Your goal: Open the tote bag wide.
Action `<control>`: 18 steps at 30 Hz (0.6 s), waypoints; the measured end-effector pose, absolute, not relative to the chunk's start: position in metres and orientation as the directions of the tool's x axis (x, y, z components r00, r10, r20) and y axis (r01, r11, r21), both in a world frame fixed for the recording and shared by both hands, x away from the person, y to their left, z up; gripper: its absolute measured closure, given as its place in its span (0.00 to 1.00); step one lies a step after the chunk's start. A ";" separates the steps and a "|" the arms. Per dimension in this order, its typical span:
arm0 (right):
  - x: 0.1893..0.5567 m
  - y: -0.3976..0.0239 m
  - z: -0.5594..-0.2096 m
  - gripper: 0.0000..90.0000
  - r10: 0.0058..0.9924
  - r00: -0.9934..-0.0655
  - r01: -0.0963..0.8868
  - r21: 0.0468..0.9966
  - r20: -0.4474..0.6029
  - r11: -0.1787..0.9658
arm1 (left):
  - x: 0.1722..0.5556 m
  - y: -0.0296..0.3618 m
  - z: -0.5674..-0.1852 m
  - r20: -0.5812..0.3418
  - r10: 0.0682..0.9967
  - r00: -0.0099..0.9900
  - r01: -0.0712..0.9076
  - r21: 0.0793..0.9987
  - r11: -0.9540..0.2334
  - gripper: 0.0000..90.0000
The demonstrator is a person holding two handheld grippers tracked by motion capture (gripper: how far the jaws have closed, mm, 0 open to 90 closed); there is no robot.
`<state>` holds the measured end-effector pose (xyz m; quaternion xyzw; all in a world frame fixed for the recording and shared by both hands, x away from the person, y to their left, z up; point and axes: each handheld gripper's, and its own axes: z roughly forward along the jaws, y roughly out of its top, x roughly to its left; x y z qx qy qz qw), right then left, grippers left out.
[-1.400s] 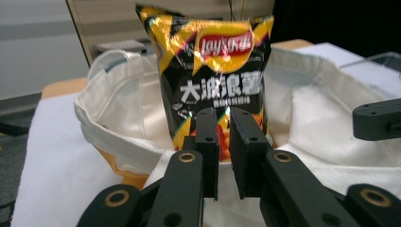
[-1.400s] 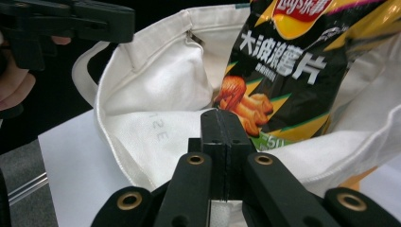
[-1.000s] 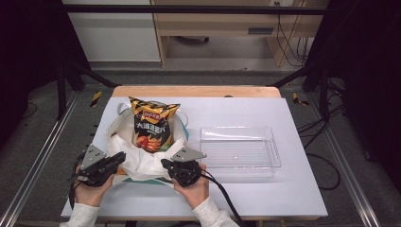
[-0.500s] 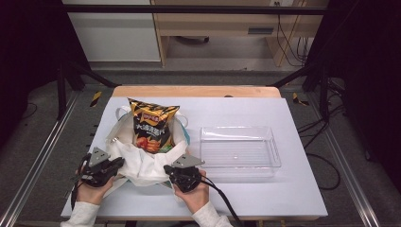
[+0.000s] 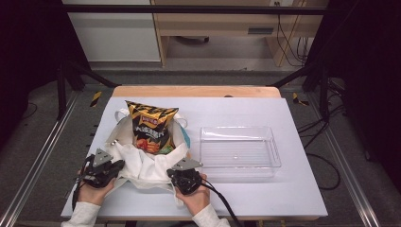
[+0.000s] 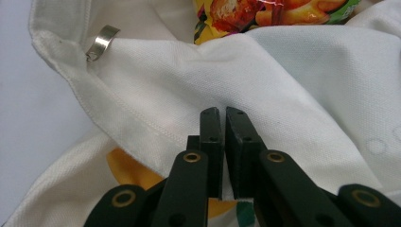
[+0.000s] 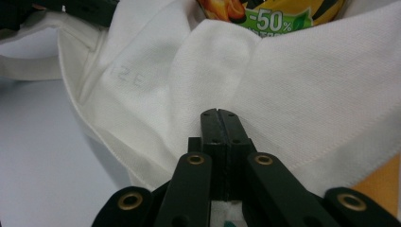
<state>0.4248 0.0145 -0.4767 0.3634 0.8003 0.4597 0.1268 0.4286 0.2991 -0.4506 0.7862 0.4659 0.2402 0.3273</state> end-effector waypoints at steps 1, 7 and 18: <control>0.425 0.014 -0.478 1.00 0.699 -0.703 0.468 0.825 0.131 0.317 | 0.429 0.299 -0.451 0.076 0.889 0.451 0.577 0.735 -0.355 0.95; 0.425 0.016 -0.483 1.00 0.706 -0.698 0.474 0.817 0.120 0.329 | 0.428 0.296 -0.456 0.102 0.887 0.450 0.579 0.723 -0.377 0.95; 0.427 0.014 -0.467 1.00 0.741 -0.665 0.429 0.861 0.095 0.275 | 0.427 0.293 -0.462 0.131 0.884 0.450 0.578 0.712 -0.399 0.96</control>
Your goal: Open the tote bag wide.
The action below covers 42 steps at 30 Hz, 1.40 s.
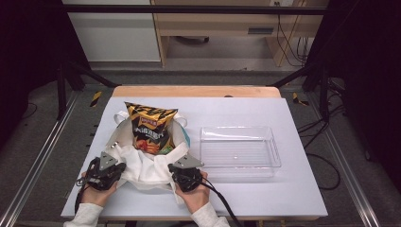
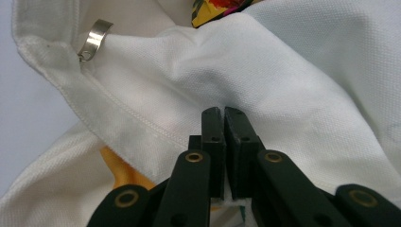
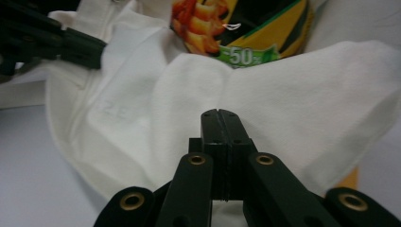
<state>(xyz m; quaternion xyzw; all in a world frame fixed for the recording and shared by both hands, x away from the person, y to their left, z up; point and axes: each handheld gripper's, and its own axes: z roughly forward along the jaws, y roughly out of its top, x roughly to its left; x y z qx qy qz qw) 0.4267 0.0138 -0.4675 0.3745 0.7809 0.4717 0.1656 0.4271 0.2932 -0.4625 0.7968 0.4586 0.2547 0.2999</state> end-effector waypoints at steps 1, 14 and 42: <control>0.429 0.013 -0.468 1.00 0.755 -0.650 0.430 0.860 0.082 0.277 | 0.427 0.293 -0.462 0.128 0.884 0.450 0.580 0.711 -0.398 0.96; 0.434 0.009 -0.484 1.00 0.788 -0.613 0.480 0.819 0.058 0.313 | 0.432 0.303 -0.438 0.042 0.903 0.428 0.542 0.787 -0.294 0.96; 0.427 -0.001 -0.487 1.00 0.840 -0.542 0.469 0.839 0.025 0.277 | 0.455 0.326 -0.463 0.108 0.930 0.350 0.581 0.754 -0.306 0.99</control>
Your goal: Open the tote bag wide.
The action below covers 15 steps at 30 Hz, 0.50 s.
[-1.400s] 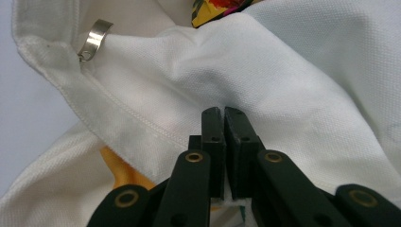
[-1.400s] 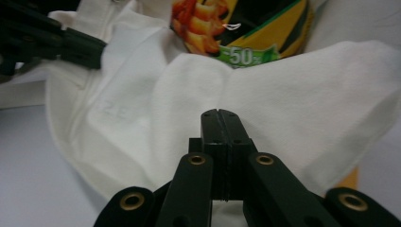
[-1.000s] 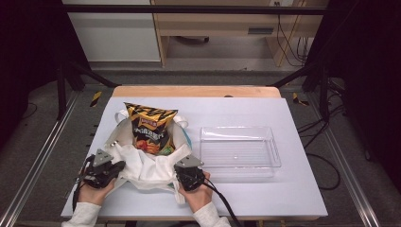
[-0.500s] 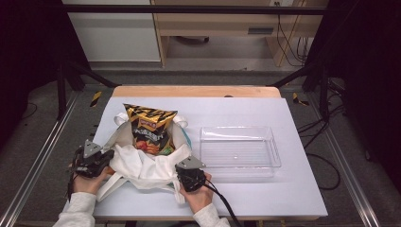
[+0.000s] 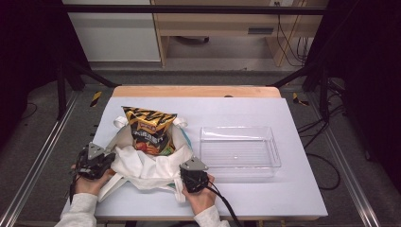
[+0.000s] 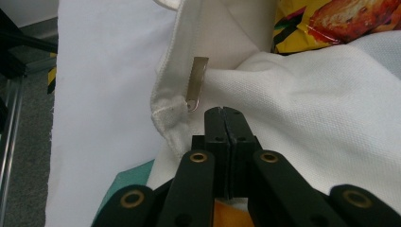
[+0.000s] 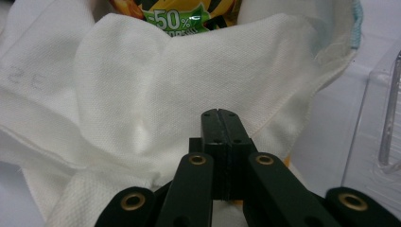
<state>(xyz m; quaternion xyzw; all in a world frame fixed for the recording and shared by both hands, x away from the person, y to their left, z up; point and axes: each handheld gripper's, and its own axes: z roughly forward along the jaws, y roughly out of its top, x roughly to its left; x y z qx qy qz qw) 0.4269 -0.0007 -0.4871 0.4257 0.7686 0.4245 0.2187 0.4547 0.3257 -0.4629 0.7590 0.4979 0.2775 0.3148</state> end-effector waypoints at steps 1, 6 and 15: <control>0.428 -0.001 -0.487 1.00 0.840 -0.542 0.472 0.837 0.027 0.277 | 0.455 0.325 -0.463 0.111 0.929 0.352 0.581 0.753 -0.310 0.99; 0.428 0.000 -0.488 1.00 0.841 -0.541 0.477 0.833 0.027 0.281 | 0.456 0.324 -0.465 0.106 0.930 0.351 0.587 0.750 -0.307 1.00; 0.427 -0.001 -0.488 1.00 0.837 -0.547 0.471 0.836 0.027 0.281 | 0.457 0.323 -0.464 0.110 0.926 0.362 0.580 0.751 -0.316 0.98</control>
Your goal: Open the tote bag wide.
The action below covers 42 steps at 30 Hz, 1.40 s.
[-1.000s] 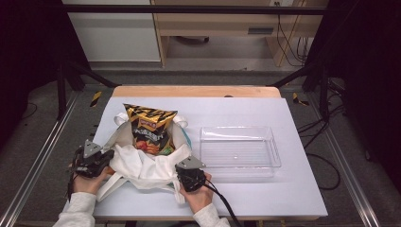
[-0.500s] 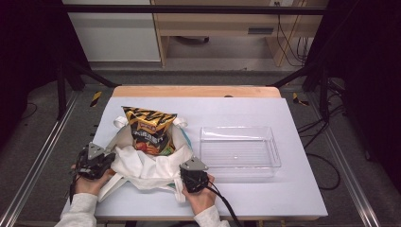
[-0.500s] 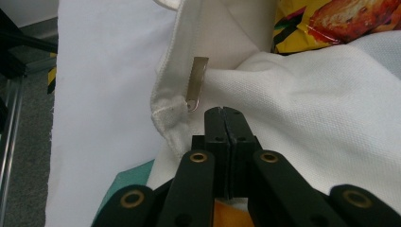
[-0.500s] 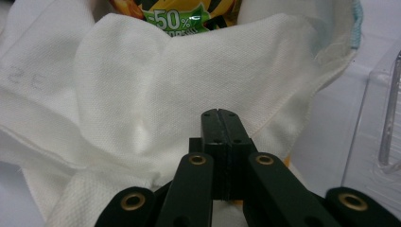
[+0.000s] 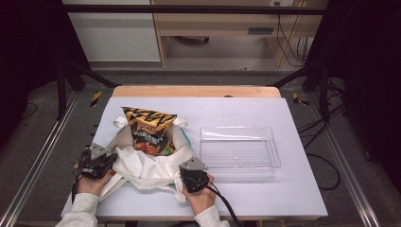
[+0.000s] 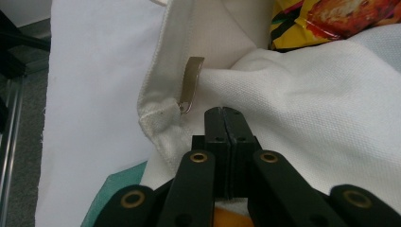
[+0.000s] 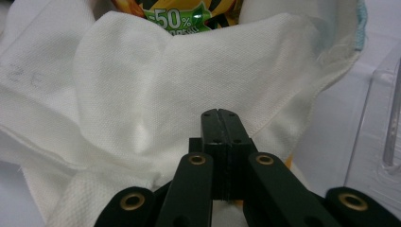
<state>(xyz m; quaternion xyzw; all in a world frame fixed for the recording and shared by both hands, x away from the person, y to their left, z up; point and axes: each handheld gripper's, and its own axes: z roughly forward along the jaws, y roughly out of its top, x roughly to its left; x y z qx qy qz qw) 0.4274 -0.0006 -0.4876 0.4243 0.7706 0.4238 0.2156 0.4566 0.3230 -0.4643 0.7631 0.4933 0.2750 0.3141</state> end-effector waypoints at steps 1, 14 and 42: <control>0.427 -0.001 -0.488 1.00 0.835 -0.549 0.467 0.837 0.023 0.284 | 0.457 0.324 -0.463 0.095 0.927 0.364 0.580 0.755 -0.305 0.97; 0.420 -0.001 -0.473 0.89 0.792 -0.609 0.393 0.883 0.042 0.256 | 0.438 0.321 -0.436 0.054 0.923 0.380 0.487 0.837 -0.249 0.72; 0.430 -0.013 -0.407 0.51 0.756 -0.652 0.271 0.948 0.053 0.167 | 0.422 0.300 -0.395 -0.009 0.905 0.426 0.360 0.919 -0.160 0.48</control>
